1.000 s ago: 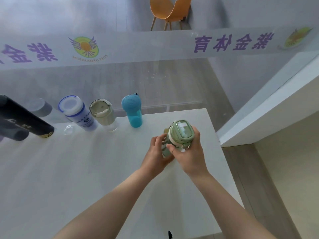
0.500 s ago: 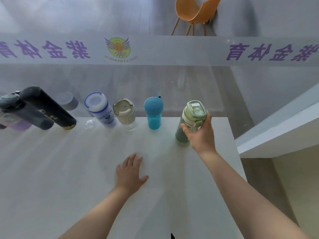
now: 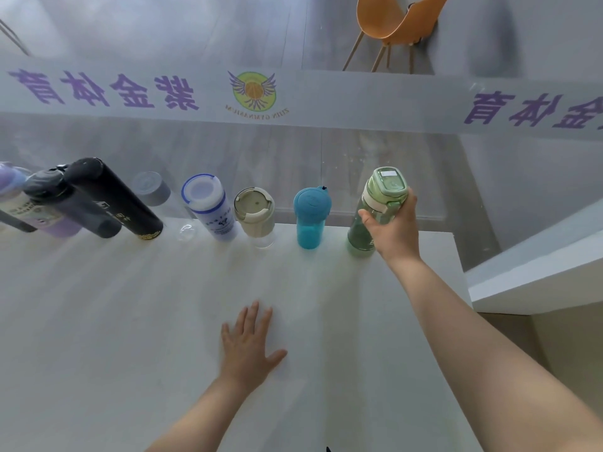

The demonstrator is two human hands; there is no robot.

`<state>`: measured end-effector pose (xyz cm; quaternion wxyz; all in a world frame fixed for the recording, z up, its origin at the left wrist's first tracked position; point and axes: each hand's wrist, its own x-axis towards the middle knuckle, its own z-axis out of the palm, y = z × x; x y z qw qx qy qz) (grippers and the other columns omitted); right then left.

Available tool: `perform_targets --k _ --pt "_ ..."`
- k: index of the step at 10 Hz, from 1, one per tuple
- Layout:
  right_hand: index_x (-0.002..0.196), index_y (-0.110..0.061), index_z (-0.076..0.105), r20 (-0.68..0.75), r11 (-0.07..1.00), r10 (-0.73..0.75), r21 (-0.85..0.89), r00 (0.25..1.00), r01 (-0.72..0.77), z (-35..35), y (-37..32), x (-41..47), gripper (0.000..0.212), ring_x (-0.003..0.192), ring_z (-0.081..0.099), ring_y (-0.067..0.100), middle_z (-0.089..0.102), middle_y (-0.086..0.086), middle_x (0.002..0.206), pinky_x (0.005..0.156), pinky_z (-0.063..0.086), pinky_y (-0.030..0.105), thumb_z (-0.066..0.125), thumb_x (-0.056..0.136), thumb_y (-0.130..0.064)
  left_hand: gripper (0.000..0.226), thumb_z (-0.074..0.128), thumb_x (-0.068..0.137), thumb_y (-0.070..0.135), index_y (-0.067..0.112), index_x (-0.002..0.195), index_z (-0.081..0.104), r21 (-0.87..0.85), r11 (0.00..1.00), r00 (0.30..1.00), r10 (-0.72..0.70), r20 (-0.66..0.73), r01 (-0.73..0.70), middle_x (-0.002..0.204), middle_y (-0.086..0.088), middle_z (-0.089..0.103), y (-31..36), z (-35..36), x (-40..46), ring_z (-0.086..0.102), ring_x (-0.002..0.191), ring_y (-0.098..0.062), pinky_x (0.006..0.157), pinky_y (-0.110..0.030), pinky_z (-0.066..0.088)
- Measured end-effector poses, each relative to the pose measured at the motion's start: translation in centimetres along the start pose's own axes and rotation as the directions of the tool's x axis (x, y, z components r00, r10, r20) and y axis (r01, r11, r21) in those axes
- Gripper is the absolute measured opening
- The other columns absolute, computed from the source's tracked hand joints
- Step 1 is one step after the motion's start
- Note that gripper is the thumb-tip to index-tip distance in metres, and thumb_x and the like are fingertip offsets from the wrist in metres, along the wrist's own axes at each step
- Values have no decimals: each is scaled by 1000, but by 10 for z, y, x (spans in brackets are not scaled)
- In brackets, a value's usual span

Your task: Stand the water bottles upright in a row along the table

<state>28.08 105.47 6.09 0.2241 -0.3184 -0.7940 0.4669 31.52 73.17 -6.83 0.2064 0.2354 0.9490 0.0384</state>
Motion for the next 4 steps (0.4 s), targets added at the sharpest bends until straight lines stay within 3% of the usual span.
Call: perform_targets --k 2,3,4 --pt "137 -21 31 6 999 29 -16 1000 -29 -2 1 -4 85 115 53 16 52 -3 130 100 45 38 83 71 -34 87 40 61 71 28 136 41 -14 1000 1000 -13 8 13 140 -5 52 -2 2 1 33 127 -23 86 -59 46" --pt "143 -23 23 23 998 54 -13 998 -54 -6 -3 -8 103 126 47 17 46 -2 139 104 43 45 80 63 -55 85 40 60 69 29 134 43 -16 1000 1000 9 13 -9 137 -4 55 -5 -1 1 39 126 -23 83 -56 49" --pt "151 -20 11 -77 1000 7 -4 997 -7 -20 -13 -18 119 141 28 19 30 6 153 115 29 43 64 61 -76 75 39 62 62 29 129 46 -48 998 999 30 13 -29 132 -3 59 -10 5 -3 58 117 -24 80 -50 52"
